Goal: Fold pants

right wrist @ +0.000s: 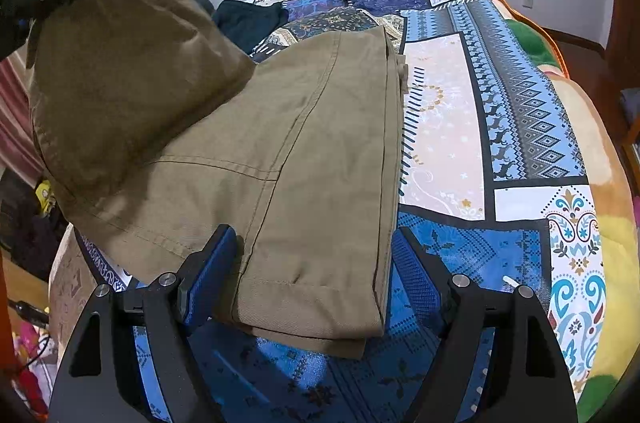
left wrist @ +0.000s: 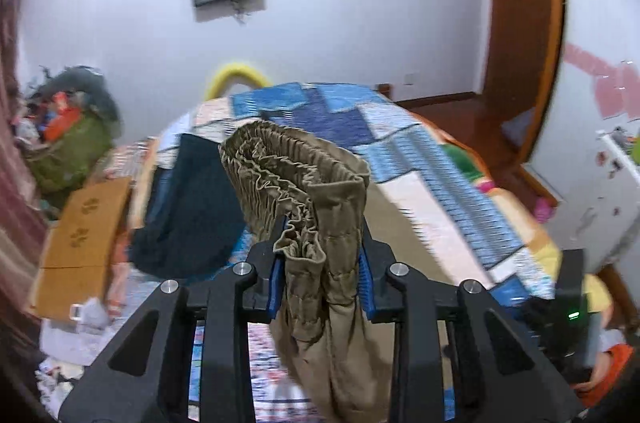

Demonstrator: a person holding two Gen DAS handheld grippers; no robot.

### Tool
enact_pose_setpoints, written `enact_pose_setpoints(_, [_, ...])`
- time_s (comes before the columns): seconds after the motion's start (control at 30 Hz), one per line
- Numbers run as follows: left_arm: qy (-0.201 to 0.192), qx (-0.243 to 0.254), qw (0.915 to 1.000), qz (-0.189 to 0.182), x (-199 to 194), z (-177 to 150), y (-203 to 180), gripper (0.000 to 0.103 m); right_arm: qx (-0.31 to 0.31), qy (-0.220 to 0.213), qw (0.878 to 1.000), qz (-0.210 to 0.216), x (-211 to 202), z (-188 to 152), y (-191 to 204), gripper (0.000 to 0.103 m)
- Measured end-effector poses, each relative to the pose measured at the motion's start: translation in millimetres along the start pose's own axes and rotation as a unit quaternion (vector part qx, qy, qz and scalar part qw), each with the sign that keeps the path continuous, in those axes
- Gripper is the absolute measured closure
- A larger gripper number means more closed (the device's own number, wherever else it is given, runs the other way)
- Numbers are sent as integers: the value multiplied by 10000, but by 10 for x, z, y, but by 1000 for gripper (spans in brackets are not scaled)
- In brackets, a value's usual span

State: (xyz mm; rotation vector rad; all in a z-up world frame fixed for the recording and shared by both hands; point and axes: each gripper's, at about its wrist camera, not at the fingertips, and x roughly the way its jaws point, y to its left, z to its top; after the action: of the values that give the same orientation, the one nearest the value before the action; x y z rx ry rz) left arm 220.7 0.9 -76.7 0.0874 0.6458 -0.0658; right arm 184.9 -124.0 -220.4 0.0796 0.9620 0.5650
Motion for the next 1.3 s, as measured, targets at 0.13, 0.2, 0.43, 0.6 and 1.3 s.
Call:
enact_pose_setpoints(0.13, [210,-83,9982,-560,96,42,-160,73,36,-12,10000,35,3,-5,-7,26])
enact_pose_setpoints(0.2, [350,-148,9966,-733,171,55,-239,73,45,-14,10000,48,5,-3,-5,26])
enact_pose_setpoints(0.43, [752,9,9923,-986,354,-10,-528,73,78,-24,9999,90,4,-3,-6,26])
enact_pose_setpoints(0.6, [1140,83,9842,-1349,382,-119,-592,57,97,-24,9999,115,4,-5,-9,26])
enact_pose_setpoints(1.3, [1394,-73,9902,74,1258,192,385,10,224,8,9997,93,-26,-57,-28,26])
